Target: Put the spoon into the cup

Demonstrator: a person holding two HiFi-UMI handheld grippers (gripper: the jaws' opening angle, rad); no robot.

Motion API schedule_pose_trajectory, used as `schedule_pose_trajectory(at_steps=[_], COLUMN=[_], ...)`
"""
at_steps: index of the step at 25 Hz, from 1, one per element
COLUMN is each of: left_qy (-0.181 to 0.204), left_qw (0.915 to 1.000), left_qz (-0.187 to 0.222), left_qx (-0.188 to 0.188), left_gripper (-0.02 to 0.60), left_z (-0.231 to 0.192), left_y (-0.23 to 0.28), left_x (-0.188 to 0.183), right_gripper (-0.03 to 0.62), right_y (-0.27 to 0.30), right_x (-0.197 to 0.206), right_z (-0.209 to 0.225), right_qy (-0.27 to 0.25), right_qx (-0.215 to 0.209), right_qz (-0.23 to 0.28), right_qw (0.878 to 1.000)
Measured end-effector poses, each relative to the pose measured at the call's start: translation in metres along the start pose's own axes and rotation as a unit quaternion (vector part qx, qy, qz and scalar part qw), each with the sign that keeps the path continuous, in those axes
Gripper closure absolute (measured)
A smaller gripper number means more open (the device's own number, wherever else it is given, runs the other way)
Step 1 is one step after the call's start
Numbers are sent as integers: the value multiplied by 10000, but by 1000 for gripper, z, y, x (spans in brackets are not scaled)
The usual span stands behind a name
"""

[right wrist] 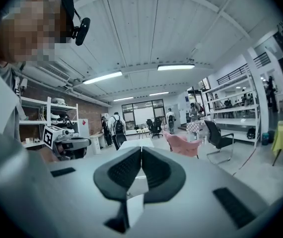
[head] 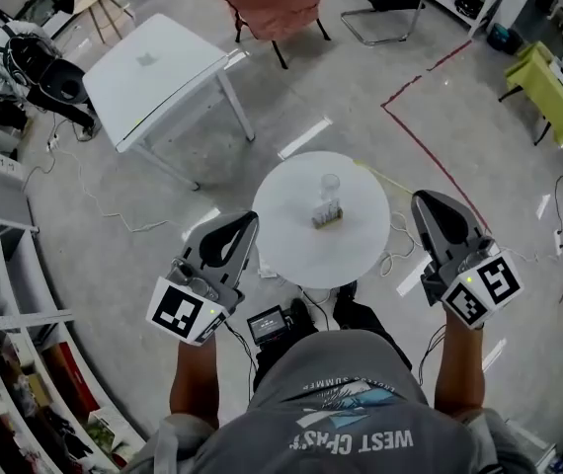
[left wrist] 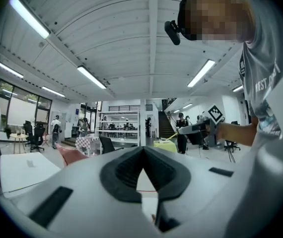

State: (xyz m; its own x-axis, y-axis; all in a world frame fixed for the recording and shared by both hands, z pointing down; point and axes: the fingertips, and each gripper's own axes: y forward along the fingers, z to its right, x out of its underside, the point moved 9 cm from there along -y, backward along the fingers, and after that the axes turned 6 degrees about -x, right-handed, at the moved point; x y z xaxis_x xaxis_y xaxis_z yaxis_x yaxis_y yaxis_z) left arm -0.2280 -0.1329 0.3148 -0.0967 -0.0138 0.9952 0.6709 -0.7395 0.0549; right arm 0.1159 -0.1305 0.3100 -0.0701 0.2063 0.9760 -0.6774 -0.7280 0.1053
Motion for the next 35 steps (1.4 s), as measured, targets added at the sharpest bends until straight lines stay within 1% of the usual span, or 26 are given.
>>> schedule_pose_trajectory(at_steps=[7, 11, 15, 25, 35], left_qy=[-131, -309, -282, -481, -721], left_qw=[9996, 9988, 9985, 9959, 9928], left_qz=[-141, -222, -326, -609, -787], left_qx=[-200, -304, -343, -475, -539], left_gripper=[580, 580, 579, 579, 580], left_z=[-3, -1, -4, -7, -9], left_y=[11, 16, 22, 33, 47], left_x=[7, 10, 16, 29, 45], right_gripper=[588, 588, 588, 588, 588], right_y=[16, 23, 34, 61, 81], right_x=[11, 18, 28, 56, 91], right_z=[24, 34, 46, 70, 90], right_qy=[187, 284, 412, 719, 1050], right_qx=[-131, -202, -267, -404, -411], right_qz=[-296, -401, -539, -898, -1290], right_qw=[9993, 9986, 9973, 9925, 9852])
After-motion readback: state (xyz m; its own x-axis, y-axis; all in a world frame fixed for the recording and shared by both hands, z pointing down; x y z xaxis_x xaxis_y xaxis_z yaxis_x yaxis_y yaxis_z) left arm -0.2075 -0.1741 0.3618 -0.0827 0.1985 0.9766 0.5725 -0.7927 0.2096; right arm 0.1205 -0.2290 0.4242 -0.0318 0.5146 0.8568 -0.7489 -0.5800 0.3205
